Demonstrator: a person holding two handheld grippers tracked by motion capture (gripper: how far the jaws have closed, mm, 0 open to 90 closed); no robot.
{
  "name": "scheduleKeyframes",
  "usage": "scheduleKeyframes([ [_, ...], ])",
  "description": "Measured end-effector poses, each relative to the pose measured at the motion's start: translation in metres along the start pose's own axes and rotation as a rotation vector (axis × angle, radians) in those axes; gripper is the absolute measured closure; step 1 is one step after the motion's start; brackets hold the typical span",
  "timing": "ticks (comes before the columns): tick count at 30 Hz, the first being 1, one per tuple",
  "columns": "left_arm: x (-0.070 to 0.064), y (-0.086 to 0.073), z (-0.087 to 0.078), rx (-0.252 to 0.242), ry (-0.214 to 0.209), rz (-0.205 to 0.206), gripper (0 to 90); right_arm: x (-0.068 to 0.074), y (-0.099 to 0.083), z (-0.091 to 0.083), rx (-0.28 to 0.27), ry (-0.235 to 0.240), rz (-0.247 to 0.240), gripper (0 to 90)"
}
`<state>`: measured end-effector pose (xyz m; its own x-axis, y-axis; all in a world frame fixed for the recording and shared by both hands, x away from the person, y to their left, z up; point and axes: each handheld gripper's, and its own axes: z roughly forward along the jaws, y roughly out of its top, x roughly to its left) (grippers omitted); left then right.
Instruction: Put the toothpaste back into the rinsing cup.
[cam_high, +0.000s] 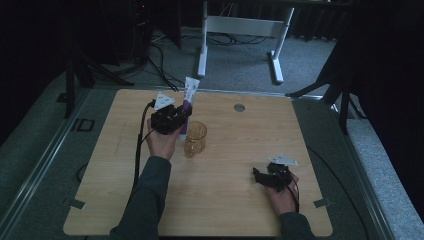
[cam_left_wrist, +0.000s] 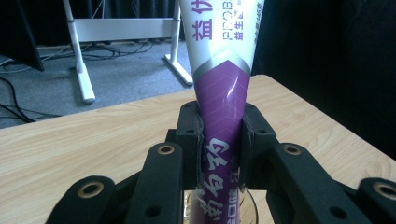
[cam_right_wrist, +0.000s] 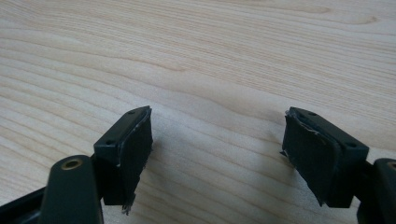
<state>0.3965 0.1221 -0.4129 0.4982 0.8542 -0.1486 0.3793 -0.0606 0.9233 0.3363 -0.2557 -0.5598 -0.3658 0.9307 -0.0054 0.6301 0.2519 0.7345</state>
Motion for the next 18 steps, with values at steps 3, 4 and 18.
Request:
scheduleKeyframes([
  [3, -0.0003, 0.0004, 0.0014, 0.002, 0.003, -0.002, 73.1, 0.0000, 0.0000, 0.0000, 0.000, 0.000, 0.000, 24.2],
  [4, -0.0006, 0.0007, 0.0019, 0.005, 0.004, 0.002, 73.1, 0.0000, 0.0000, 0.0000, -0.001, 0.000, -0.001, 24.1],
  [18, -0.0005, 0.0037, 0.0084, 0.009, 0.011, 0.005, 73.1, 0.0001, 0.0000, 0.0000, 0.000, 0.000, 0.001, 24.2],
])
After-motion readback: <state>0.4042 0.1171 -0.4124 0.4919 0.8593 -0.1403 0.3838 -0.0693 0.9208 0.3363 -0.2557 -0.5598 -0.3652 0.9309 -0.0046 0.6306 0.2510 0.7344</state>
